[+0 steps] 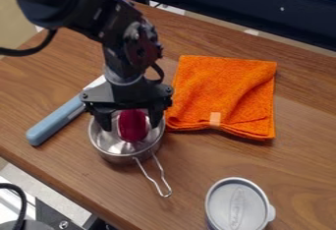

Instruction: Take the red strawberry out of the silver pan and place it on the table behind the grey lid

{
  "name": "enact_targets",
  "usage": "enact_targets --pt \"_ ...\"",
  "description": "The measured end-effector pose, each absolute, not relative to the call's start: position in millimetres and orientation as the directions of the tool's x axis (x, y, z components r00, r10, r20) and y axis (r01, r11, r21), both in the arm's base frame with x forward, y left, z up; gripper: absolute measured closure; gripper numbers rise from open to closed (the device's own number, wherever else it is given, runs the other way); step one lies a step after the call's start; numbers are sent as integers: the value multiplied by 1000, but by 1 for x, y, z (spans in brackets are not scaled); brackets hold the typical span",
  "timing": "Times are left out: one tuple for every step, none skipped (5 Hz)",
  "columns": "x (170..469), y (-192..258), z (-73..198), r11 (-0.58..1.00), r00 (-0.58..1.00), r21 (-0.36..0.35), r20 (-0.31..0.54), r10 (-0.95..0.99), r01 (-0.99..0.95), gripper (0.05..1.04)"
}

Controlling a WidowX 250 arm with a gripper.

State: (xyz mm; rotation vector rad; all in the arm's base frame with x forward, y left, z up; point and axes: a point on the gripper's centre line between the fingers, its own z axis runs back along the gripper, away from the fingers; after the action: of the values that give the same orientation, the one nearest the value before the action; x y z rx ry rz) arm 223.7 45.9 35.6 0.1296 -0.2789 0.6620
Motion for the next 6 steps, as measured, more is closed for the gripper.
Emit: enact_targets --pt "229 51 28 766 733 37 322 599 -642 84" --pt "232 57 27 756 718 37 345 604 -653 84" --pt "233 62 18 720 667 30 405 626 -694 84" --pt "238 64 13 697 635 31 442 634 -717 84" --pt "239 63 5 689 633 39 436 640 -724 84" --pt "241 62 3 691 634 49 450 629 -721 84"
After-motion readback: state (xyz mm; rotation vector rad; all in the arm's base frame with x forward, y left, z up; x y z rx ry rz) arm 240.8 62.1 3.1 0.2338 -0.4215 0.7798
